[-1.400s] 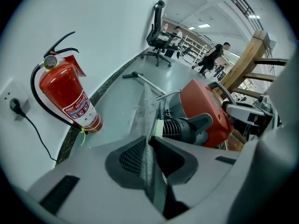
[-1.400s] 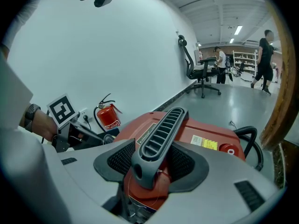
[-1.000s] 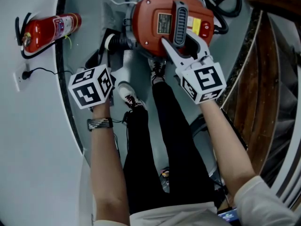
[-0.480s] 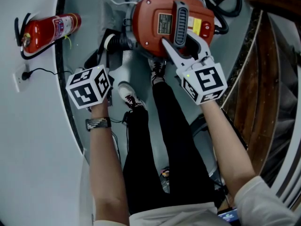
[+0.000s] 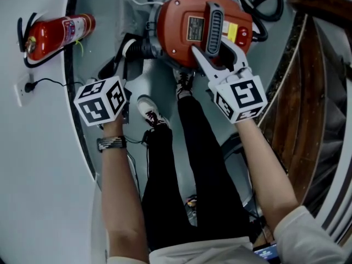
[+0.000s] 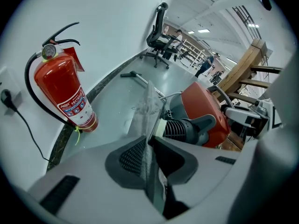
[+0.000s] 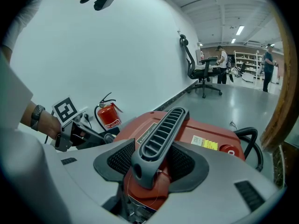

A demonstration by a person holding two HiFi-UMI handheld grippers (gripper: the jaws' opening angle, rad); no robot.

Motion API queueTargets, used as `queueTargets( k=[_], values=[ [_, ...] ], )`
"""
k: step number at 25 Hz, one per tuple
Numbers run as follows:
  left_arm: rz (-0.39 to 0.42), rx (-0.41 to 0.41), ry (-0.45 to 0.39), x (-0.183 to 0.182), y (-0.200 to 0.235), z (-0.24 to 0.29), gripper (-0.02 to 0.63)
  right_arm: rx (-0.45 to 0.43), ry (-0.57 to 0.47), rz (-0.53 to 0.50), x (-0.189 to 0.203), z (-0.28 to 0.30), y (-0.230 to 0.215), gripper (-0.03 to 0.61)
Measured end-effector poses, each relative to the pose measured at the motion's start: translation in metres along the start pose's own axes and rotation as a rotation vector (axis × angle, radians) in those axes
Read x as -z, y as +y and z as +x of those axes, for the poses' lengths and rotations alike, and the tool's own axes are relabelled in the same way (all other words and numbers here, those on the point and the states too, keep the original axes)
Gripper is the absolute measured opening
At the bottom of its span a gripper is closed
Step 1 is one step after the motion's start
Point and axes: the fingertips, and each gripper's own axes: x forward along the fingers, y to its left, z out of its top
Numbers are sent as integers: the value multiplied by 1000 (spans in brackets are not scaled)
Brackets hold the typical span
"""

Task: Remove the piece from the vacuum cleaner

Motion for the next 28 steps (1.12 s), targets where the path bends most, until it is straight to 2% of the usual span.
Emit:
queueTargets(
  k=[13,24,28],
  values=[
    [41,48,-10,0,-2,0,44,6,-4,-7,-1,0,-1,215],
    [96,6,27,-2,2,1,44,2,-1,-6,0,0,0,215],
    [81,-31,19,-5,11,1,29,2,1,-7,0,0,-1,215]
  ],
)
